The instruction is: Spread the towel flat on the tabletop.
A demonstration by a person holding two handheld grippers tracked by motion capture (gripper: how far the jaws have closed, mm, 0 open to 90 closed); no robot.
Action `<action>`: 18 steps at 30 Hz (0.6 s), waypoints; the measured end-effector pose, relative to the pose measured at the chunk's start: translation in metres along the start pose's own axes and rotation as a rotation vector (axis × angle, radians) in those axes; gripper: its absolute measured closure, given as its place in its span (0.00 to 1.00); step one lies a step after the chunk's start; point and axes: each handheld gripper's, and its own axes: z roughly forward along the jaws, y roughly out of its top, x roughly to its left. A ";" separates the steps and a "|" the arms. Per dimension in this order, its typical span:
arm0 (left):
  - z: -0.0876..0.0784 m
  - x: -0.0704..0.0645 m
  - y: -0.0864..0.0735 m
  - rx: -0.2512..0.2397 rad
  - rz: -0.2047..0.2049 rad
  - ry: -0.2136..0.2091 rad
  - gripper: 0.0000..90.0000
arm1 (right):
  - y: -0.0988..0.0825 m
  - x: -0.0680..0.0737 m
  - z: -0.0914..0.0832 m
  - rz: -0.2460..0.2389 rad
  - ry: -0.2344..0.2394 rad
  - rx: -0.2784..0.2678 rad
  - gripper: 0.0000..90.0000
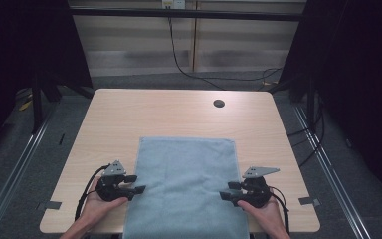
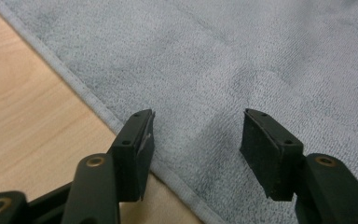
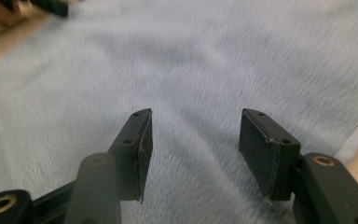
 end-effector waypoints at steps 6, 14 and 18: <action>0.002 0.014 0.009 -0.045 -0.040 0.041 0.43 | 0.008 -0.010 -0.001 -0.004 -0.052 -0.026 0.45; 0.015 0.024 0.021 -0.036 -0.036 0.062 0.42 | 0.025 -0.034 0.000 0.011 -0.086 -0.045 0.46; 0.020 0.022 0.018 -0.019 -0.014 0.064 0.42 | 0.030 -0.042 0.000 0.004 -0.099 -0.053 0.46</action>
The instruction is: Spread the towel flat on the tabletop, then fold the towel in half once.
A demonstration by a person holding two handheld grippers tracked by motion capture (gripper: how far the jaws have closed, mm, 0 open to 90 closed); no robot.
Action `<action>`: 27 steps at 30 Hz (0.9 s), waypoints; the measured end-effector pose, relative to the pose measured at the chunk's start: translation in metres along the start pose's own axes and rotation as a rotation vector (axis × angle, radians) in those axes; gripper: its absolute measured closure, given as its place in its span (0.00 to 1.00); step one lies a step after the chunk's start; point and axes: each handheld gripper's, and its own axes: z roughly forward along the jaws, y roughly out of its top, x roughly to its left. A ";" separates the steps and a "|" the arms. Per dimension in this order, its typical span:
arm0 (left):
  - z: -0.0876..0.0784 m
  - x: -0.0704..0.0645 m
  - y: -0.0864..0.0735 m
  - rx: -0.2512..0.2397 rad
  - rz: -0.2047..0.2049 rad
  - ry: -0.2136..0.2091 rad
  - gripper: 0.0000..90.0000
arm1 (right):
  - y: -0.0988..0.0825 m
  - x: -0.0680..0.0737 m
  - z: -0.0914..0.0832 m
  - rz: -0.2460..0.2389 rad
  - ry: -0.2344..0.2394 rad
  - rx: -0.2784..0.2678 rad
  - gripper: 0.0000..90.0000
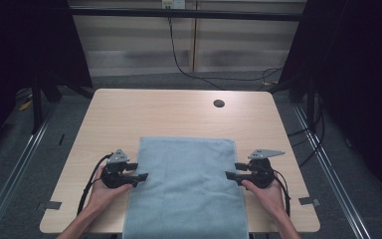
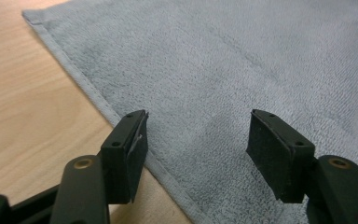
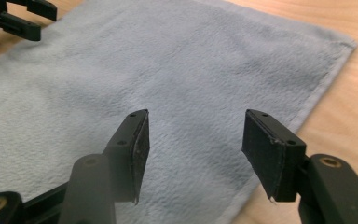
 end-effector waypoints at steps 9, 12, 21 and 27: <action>0.001 -0.002 -0.003 -0.013 0.022 0.015 0.41 | 0.022 -0.024 0.020 0.013 -0.012 -0.013 0.43; 0.000 -0.003 -0.003 -0.013 0.027 0.016 0.41 | 0.027 -0.026 0.027 0.008 -0.021 0.012 0.42; -0.001 0.000 -0.005 -0.019 0.020 -0.001 0.42 | 0.052 -0.051 0.039 0.020 -0.042 0.012 0.41; -0.001 -0.002 -0.006 -0.026 0.016 0.004 0.41 | 0.066 -0.070 0.049 0.062 -0.063 -0.012 0.41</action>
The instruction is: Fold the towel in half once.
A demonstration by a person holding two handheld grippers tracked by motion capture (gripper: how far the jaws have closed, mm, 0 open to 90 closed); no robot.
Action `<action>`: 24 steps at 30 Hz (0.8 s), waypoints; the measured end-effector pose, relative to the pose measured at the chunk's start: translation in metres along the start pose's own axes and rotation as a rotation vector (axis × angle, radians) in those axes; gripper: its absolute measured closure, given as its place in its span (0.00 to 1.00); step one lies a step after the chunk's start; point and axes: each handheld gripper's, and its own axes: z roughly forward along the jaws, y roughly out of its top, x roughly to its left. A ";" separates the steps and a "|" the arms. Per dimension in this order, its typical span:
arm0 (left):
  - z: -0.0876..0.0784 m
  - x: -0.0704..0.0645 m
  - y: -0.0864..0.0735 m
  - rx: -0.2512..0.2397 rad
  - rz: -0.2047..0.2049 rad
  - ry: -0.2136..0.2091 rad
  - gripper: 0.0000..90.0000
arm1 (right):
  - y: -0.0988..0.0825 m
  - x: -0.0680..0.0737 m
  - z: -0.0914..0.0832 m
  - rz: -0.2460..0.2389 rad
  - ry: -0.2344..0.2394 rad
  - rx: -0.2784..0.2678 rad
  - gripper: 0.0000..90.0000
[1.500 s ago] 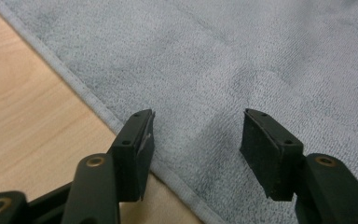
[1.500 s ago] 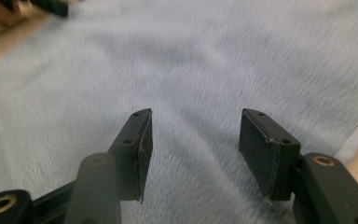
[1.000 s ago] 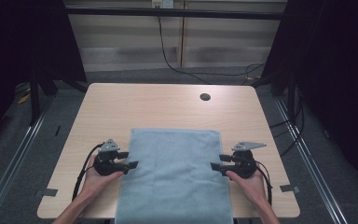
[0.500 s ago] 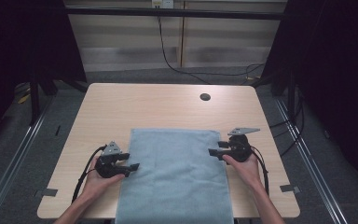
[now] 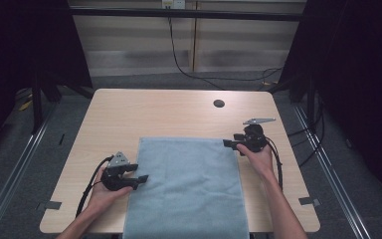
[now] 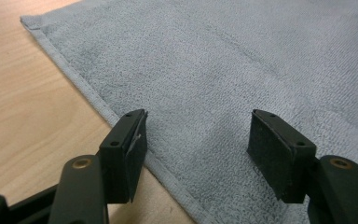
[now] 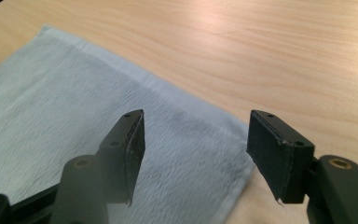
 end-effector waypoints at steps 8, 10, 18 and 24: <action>-0.001 0.001 -0.001 0.001 0.003 -0.010 0.42 | -0.003 -0.008 0.026 -0.009 -0.050 0.055 0.42; -0.001 0.001 -0.001 0.000 0.002 -0.009 0.42 | -0.006 -0.007 0.031 -0.031 -0.060 0.077 0.42; 0.001 0.003 0.007 0.041 0.004 0.023 0.42 | -0.016 0.011 0.033 -0.145 -0.175 0.074 0.63; 0.008 0.019 0.027 -0.005 -0.025 0.034 0.41 | -0.018 0.012 0.031 -0.126 -0.128 0.061 0.84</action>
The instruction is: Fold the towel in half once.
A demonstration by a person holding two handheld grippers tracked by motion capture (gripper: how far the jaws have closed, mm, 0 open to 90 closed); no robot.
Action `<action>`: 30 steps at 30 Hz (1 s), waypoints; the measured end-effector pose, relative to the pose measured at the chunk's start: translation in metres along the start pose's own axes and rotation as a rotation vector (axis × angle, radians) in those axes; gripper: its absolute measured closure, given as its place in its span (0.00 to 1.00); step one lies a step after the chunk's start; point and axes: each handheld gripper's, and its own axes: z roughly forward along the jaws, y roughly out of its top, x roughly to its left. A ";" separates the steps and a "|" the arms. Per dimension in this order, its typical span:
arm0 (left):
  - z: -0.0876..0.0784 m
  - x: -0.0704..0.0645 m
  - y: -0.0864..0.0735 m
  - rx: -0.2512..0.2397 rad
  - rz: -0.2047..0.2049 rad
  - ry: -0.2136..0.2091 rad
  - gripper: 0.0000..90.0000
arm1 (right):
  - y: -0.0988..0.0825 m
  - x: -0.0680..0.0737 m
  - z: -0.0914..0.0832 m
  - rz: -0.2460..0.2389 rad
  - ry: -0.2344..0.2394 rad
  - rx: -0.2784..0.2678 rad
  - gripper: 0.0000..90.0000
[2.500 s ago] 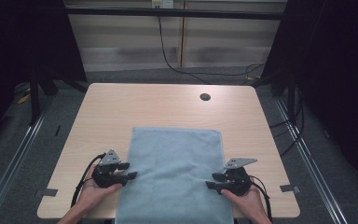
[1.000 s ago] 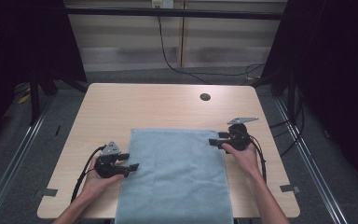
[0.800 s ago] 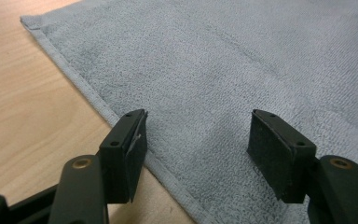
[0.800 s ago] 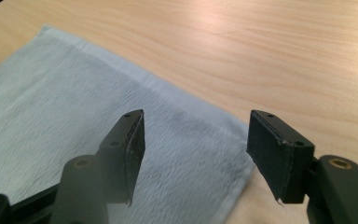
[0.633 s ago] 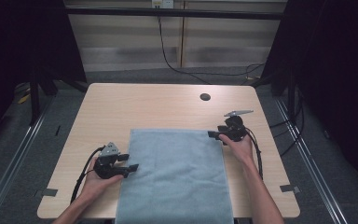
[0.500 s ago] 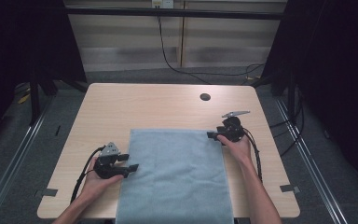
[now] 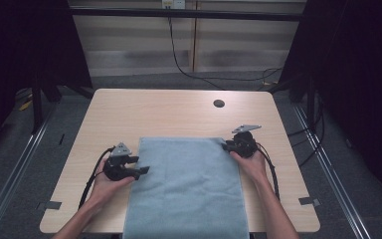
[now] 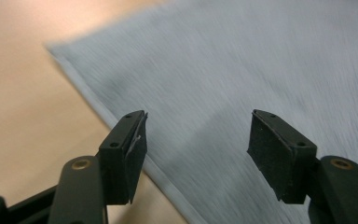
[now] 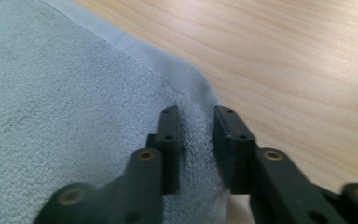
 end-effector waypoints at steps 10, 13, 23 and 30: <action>0.025 0.045 0.034 -0.064 -0.089 0.067 0.40 | -0.004 -0.002 -0.003 0.046 0.068 -0.006 0.95; 0.038 0.050 0.035 -0.036 -0.089 0.075 0.39 | -0.005 -0.002 -0.004 0.049 0.070 -0.003 0.95; 0.050 0.048 0.029 0.002 -0.038 0.101 0.41 | -0.010 -0.002 -0.005 0.062 0.083 -0.032 0.94; 0.051 0.038 0.030 0.018 -0.001 0.032 0.79 | -0.012 0.002 -0.006 0.070 0.091 -0.041 0.94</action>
